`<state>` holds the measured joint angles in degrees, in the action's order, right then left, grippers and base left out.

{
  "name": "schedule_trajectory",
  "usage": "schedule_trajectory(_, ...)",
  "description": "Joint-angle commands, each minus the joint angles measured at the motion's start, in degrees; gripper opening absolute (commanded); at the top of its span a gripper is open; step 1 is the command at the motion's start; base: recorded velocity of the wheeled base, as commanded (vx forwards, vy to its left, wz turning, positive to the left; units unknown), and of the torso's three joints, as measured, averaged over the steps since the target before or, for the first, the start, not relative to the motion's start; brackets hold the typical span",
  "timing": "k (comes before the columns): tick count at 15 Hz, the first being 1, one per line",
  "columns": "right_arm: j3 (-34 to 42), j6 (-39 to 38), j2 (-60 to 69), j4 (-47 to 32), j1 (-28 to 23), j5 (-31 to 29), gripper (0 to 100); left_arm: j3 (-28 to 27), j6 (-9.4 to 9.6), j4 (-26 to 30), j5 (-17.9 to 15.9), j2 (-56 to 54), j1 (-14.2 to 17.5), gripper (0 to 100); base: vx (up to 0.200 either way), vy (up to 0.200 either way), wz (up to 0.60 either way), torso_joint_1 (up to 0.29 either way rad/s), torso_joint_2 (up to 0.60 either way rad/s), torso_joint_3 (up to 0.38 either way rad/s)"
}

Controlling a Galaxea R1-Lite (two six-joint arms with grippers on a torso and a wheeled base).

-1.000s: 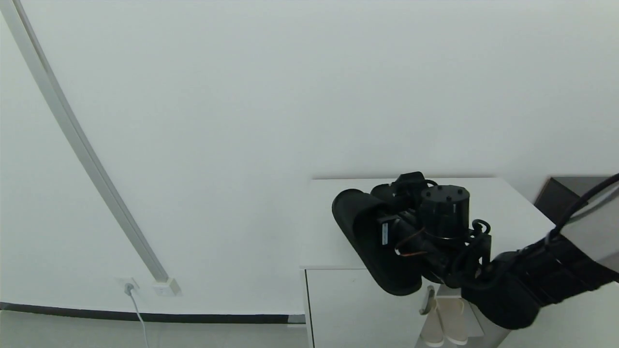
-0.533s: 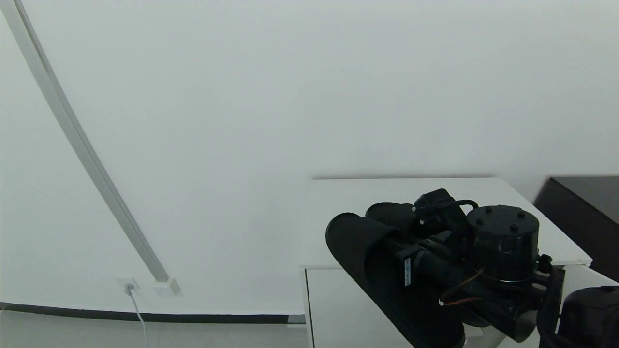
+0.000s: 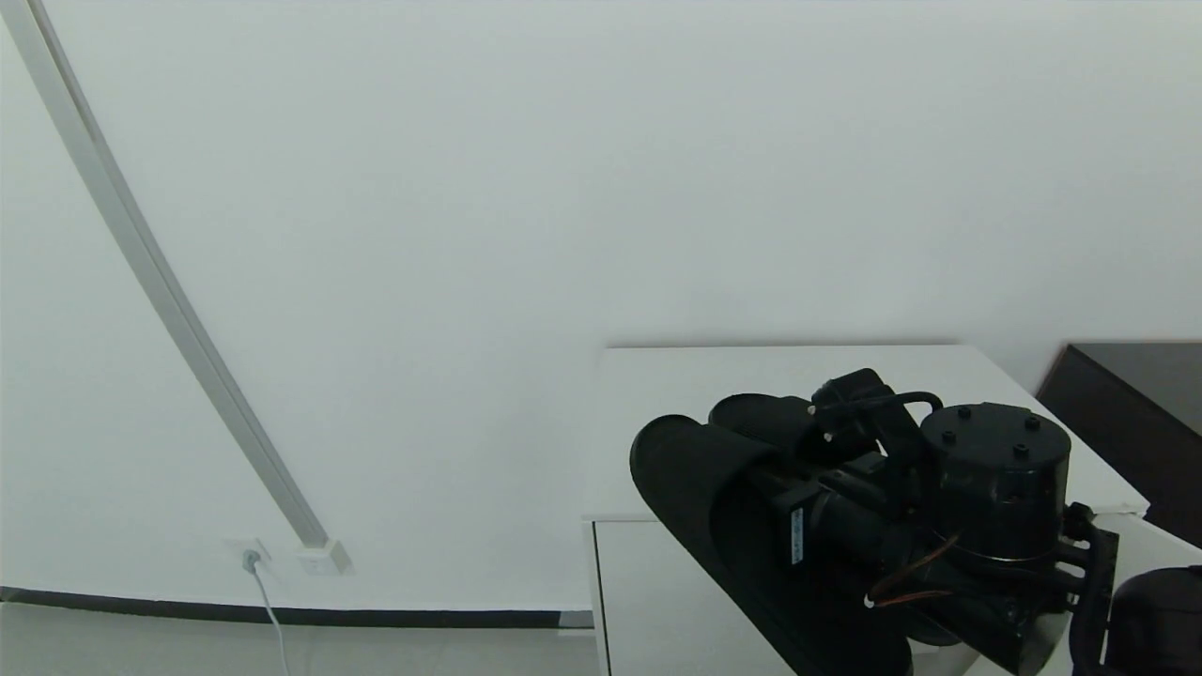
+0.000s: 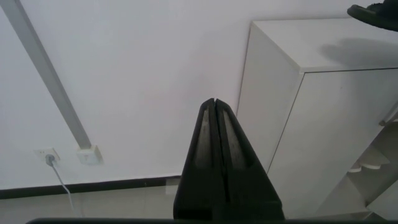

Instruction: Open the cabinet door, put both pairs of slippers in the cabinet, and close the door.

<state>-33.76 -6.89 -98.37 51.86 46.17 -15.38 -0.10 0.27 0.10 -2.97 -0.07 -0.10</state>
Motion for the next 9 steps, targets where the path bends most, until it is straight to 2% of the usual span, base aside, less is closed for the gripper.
schedule_trajectory(1,0.01,0.03,0.02,0.08,0.24,0.00,0,0.01,0.00,-0.01,-0.01,0.07,0.01,0,-0.200,0.000,0.00,0.002,0.00,-0.002)
schedule_trajectory(9,1.68,0.03,-0.16,0.26,0.15,-0.08,0,-0.08,-0.09,-0.01,-0.01,0.07,0.01,0,-0.200,0.000,0.00,0.001,0.00,-0.001)
